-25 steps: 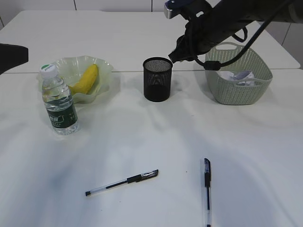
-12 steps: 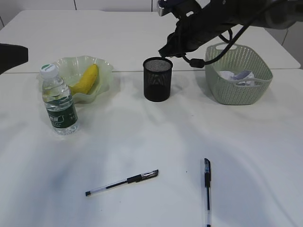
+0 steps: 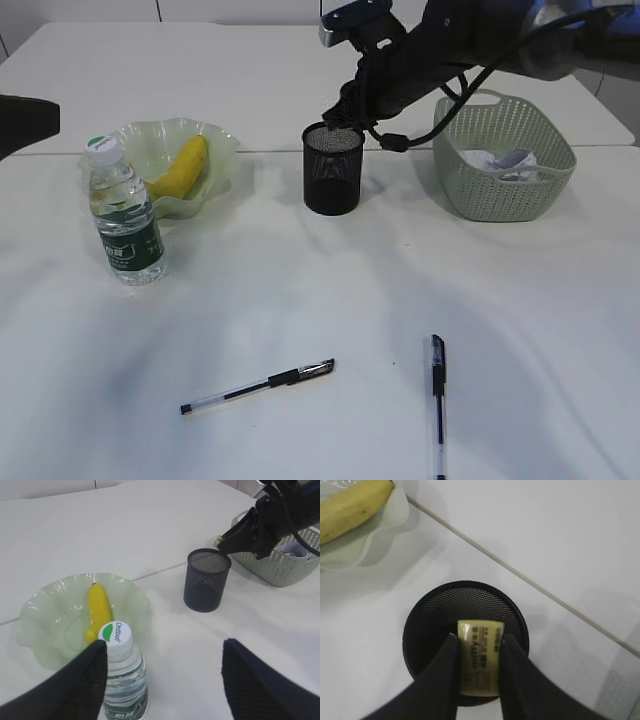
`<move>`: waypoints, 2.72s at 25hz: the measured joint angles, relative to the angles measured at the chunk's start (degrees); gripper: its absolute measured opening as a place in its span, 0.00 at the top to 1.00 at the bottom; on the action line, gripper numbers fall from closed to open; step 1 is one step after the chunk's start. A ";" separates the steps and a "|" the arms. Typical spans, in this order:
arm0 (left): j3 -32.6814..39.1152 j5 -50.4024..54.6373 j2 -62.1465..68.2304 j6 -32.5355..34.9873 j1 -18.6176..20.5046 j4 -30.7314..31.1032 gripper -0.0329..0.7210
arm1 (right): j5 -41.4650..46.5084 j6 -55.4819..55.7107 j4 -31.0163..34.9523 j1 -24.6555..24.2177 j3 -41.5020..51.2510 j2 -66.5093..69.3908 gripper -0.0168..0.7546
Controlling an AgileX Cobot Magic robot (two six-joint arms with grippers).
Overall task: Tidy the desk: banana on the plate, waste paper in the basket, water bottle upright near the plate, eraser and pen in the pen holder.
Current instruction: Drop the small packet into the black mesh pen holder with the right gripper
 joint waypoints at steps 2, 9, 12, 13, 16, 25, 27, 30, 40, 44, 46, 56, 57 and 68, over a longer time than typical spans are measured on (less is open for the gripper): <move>0.00 0.00 0.00 0.00 0.00 0.13 0.28 | 0.03 0.11 0.40 0.00 -0.38 0.85 0.78; 0.00 -0.09 0.00 0.00 0.00 0.27 0.28 | -0.09 0.11 0.86 0.00 -0.52 1.83 0.78; 0.00 -0.09 0.00 0.00 0.00 0.27 0.28 | -0.76 0.11 0.95 0.00 -0.52 1.83 0.78; 0.00 -0.09 0.00 0.00 0.00 0.27 0.28 | -0.97 0.11 0.95 0.00 -0.52 1.83 0.78; 0.00 -0.09 0.00 0.00 0.00 0.30 0.28 | -1.61 0.11 1.08 0.00 -0.52 1.83 0.78; 0.00 -0.23 0.00 0.00 0.00 0.43 0.28 | -4.22 0.11 1.78 0.00 -0.52 1.83 0.78; 0.00 -0.23 0.00 0.00 0.00 0.43 0.28 | -4.47 0.11 2.16 0.00 -0.61 2.07 0.78; 0.00 -0.23 0.00 0.00 0.00 0.53 0.28 | -4.74 0.11 2.72 0.00 -0.61 2.60 0.78; 0.00 -0.23 0.00 0.00 0.00 1.08 0.28 | -5.01 0.11 3.92 0.00 -0.61 3.48 0.72; 0.00 -0.23 0.00 0.00 0.00 1.08 0.28 | -5.01 0.11 4.06 0.00 -0.61 3.48 0.64; 0.00 -0.23 0.00 0.00 0.00 1.12 0.28 | -5.11 0.11 4.06 0.00 -0.61 3.48 0.63; 0.00 -0.23 0.00 0.00 0.00 1.12 0.28 | -4.33 0.11 4.10 0.00 -0.72 3.48 0.62; 0.00 -0.23 0.00 0.00 0.00 1.12 0.28 | -3.31 0.11 4.10 0.00 -0.83 3.48 0.62; 0.00 -0.38 0.00 0.00 0.00 1.59 0.28 | 14.26 2.34 1.44 -0.22 -6.79 -0.26 0.62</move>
